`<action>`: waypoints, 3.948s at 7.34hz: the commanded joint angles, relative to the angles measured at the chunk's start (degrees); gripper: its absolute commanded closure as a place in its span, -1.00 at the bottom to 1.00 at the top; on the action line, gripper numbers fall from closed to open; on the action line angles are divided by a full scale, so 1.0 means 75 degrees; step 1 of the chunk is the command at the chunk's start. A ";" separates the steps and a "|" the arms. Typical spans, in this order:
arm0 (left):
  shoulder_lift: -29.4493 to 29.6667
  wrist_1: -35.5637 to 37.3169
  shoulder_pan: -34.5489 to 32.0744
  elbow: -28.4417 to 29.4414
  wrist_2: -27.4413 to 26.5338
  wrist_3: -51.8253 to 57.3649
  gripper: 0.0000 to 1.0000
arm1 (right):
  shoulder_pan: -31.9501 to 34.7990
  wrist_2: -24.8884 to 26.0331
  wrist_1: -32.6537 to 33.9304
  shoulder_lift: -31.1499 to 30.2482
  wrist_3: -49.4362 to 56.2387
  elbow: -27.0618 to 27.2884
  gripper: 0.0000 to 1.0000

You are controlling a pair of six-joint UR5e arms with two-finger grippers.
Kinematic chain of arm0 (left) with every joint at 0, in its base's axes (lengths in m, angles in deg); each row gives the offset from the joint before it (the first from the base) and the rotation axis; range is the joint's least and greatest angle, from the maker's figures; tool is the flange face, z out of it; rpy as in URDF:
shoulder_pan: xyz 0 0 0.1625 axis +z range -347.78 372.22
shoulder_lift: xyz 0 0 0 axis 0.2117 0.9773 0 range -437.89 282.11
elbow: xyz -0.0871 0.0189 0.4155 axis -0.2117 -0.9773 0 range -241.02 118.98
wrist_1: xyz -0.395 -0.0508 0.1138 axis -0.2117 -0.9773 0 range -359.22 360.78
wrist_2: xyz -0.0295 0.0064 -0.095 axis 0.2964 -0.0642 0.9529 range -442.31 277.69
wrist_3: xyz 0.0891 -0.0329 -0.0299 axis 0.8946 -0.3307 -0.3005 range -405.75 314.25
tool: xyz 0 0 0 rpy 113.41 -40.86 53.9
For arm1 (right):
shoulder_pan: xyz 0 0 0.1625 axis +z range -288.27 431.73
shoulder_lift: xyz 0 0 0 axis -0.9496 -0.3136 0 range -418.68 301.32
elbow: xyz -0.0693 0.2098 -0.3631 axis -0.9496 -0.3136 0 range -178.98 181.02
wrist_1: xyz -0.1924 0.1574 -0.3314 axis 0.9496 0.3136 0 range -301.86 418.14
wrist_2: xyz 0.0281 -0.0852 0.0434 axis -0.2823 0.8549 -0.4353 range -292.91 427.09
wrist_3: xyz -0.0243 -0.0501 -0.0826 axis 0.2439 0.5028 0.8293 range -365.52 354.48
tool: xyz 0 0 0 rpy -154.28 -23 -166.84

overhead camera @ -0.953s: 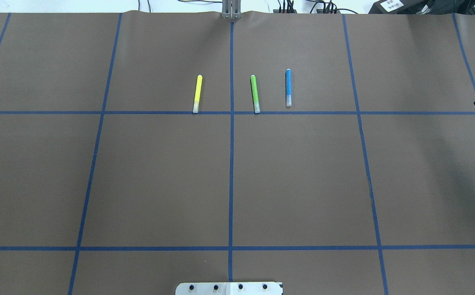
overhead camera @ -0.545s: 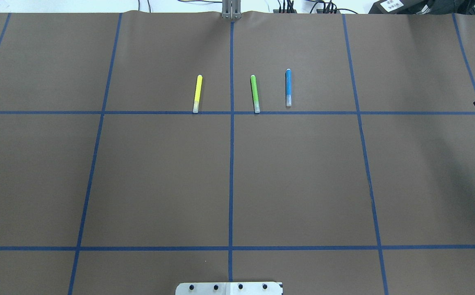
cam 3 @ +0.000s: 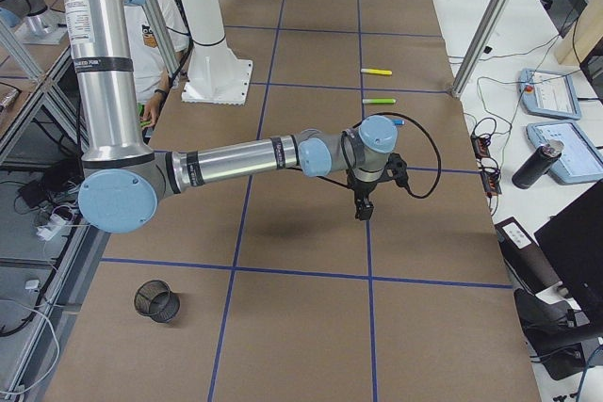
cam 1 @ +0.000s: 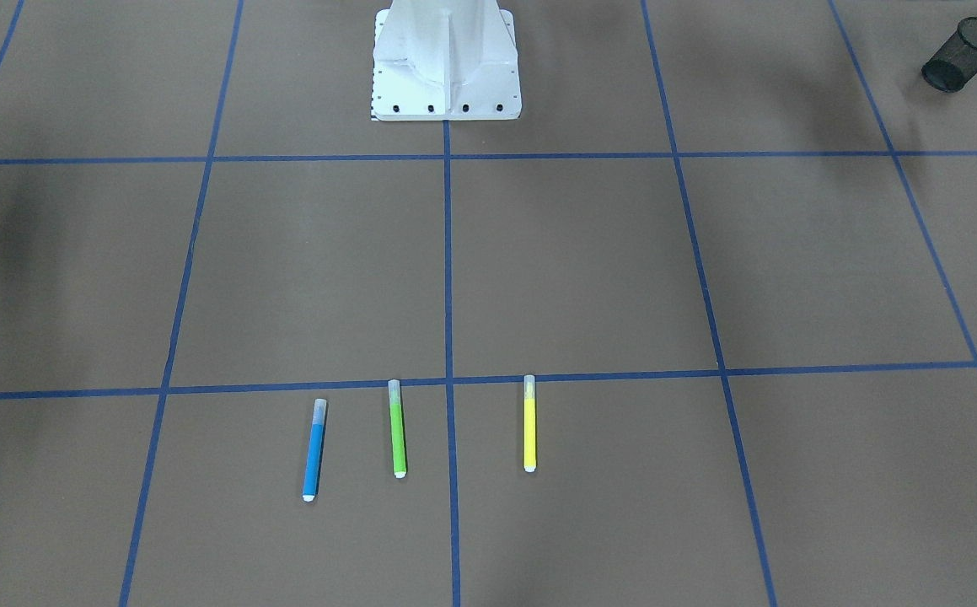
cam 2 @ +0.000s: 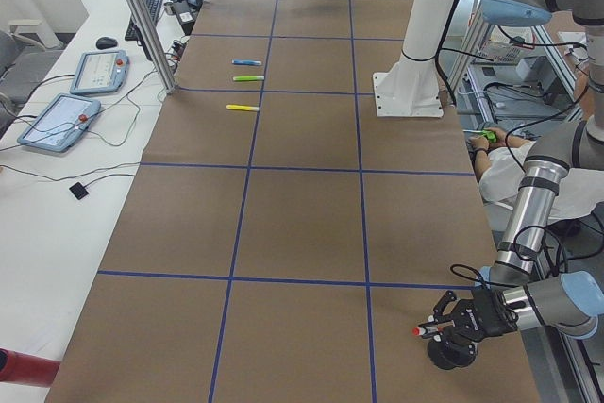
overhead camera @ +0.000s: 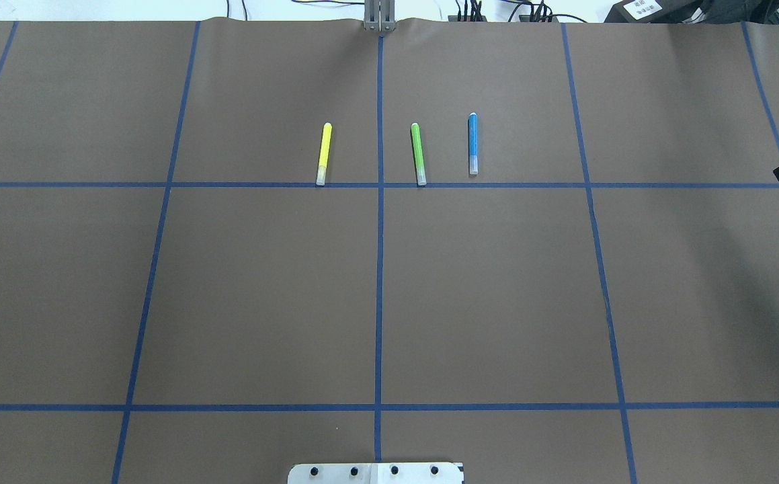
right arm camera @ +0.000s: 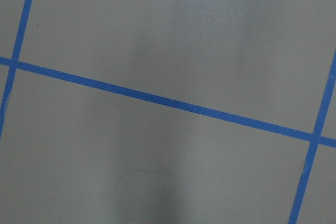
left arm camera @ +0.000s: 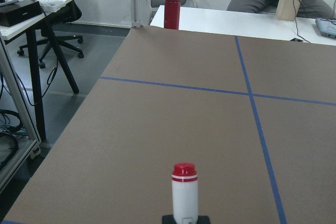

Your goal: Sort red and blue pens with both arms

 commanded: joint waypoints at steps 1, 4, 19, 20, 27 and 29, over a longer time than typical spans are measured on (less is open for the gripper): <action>-0.0128 0.0201 -0.0047 0.0008 -0.0291 0.0328 1.00 | -0.0039 0.0000 0.0000 0.0003 -0.0022 -0.0005 -1.00; -0.0140 0.0364 -0.0047 0.0019 -0.0759 0.0329 1.00 | -0.0109 -0.0012 0.0000 0.0003 -0.0210 0.0007 -1.00; 0.2244 0.5417 0.0813 -0.1199 -0.0397 0.1184 -0.98 | -0.0646 0.0000 0.0000 0.0515 -0.1131 -0.0122 -1.00; 0.2958 0.6425 0.1551 -0.1223 -0.0397 0.1184 -0.98 | -0.0985 0.0011 0.0000 0.1121 -0.1808 -0.0354 -1.00; 0.6645 1.1100 0.4687 -0.1129 -0.0035 0.1090 -0.98 | -0.3037 0.1944 -0.1968 0.5282 -0.5693 -0.4452 -0.94; 0.6669 1.1100 0.4711 -0.1141 -0.0034 0.1090 -0.98 | -0.3423 0.2526 -0.3015 0.5754 -0.6624 -0.5401 -0.87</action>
